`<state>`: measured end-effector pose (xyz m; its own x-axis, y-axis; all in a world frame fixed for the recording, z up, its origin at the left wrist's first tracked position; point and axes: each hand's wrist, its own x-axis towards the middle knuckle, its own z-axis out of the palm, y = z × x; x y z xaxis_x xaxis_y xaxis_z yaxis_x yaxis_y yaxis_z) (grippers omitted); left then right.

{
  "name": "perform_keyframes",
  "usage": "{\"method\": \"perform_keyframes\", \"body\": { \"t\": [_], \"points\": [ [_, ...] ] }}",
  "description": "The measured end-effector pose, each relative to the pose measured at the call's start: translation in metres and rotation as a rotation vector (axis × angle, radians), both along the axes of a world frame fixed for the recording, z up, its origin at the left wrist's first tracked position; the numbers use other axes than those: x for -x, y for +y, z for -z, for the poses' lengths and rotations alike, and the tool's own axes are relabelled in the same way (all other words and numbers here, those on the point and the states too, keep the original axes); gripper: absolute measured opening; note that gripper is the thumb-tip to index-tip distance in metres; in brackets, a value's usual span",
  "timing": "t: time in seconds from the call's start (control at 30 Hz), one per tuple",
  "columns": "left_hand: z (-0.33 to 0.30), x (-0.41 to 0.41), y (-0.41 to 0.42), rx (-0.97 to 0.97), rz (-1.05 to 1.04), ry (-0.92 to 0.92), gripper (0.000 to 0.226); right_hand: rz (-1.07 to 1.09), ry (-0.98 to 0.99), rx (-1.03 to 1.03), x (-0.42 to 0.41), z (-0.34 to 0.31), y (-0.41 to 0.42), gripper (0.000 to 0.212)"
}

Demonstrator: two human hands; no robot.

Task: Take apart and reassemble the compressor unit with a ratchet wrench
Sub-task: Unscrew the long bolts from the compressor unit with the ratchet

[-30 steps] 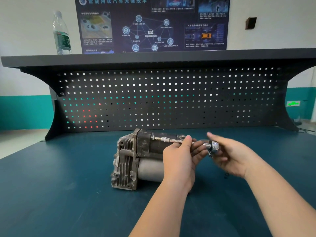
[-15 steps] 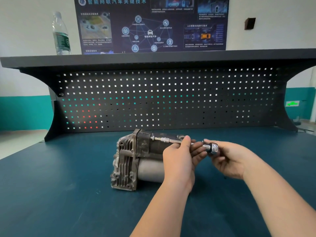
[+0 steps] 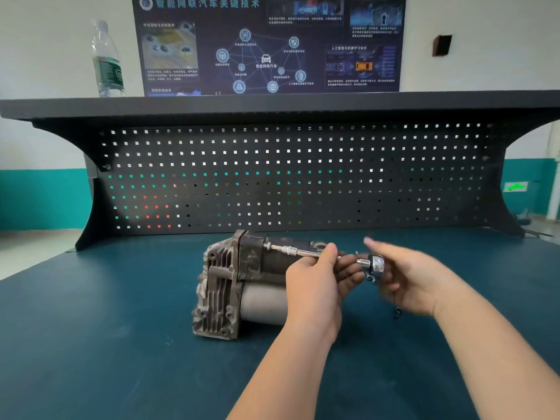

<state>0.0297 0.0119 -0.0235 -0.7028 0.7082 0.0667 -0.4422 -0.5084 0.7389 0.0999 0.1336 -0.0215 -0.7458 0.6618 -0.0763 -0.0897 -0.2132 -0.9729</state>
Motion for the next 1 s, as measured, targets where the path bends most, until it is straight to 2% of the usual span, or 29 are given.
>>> {"method": "perform_keyframes", "body": {
  "t": [0.07, 0.1, 0.2, 0.27, 0.37, 0.47, 0.57, 0.67, 0.73, 0.8, 0.87, 0.93, 1.0],
  "points": [
    [0.001, 0.0, 0.0, -0.006, -0.005, -0.002, 0.021, -0.042, -0.116, 0.087, 0.001, 0.004, -0.001, 0.015],
    [0.001, 0.0, 0.0, -0.008, -0.007, -0.002, 0.021, -0.039, -0.105, 0.087, 0.001, 0.004, 0.0, 0.016],
    [0.002, 0.0, -0.001, -0.022, 0.011, -0.014, 0.019, 0.017, 0.147, -0.048, 0.001, -0.005, 0.001, 0.024],
    [0.001, 0.001, -0.002, -0.036, 0.021, -0.028, 0.019, -0.029, 0.345, -0.155, -0.004, -0.012, 0.0, 0.022],
    [0.001, 0.001, -0.002, -0.037, 0.022, -0.041, 0.021, -0.137, 0.452, -0.273, -0.012, -0.014, 0.001, 0.026],
    [0.002, 0.002, 0.0, -0.031, 0.015, -0.041, 0.022, -0.07, 0.396, -0.235, -0.008, -0.011, 0.003, 0.024],
    [0.002, 0.002, 0.001, -0.033, 0.007, -0.043, 0.022, 0.047, 0.225, -0.071, 0.002, -0.003, 0.003, 0.028],
    [0.003, 0.002, 0.002, -0.042, 0.001, -0.056, 0.021, 0.017, 0.063, 0.127, 0.007, 0.005, -0.003, 0.028],
    [0.003, 0.002, 0.001, -0.044, 0.007, -0.058, 0.021, 0.047, 0.13, 0.045, 0.006, 0.002, -0.002, 0.025],
    [0.003, 0.001, 0.0, -0.047, 0.01, -0.06, 0.02, 0.053, 0.317, -0.119, 0.001, -0.007, -0.002, 0.022],
    [0.002, 0.001, -0.002, -0.052, 0.012, -0.059, 0.019, -0.059, 0.487, -0.271, -0.008, -0.016, -0.003, 0.025],
    [0.002, 0.001, -0.002, -0.05, 0.008, -0.057, 0.02, -0.173, 0.537, -0.355, -0.016, -0.019, -0.004, 0.032],
    [0.002, 0.001, 0.0, -0.039, 0.002, -0.053, 0.02, -0.168, 0.497, -0.352, -0.018, -0.018, -0.002, 0.031]
  ]
}}
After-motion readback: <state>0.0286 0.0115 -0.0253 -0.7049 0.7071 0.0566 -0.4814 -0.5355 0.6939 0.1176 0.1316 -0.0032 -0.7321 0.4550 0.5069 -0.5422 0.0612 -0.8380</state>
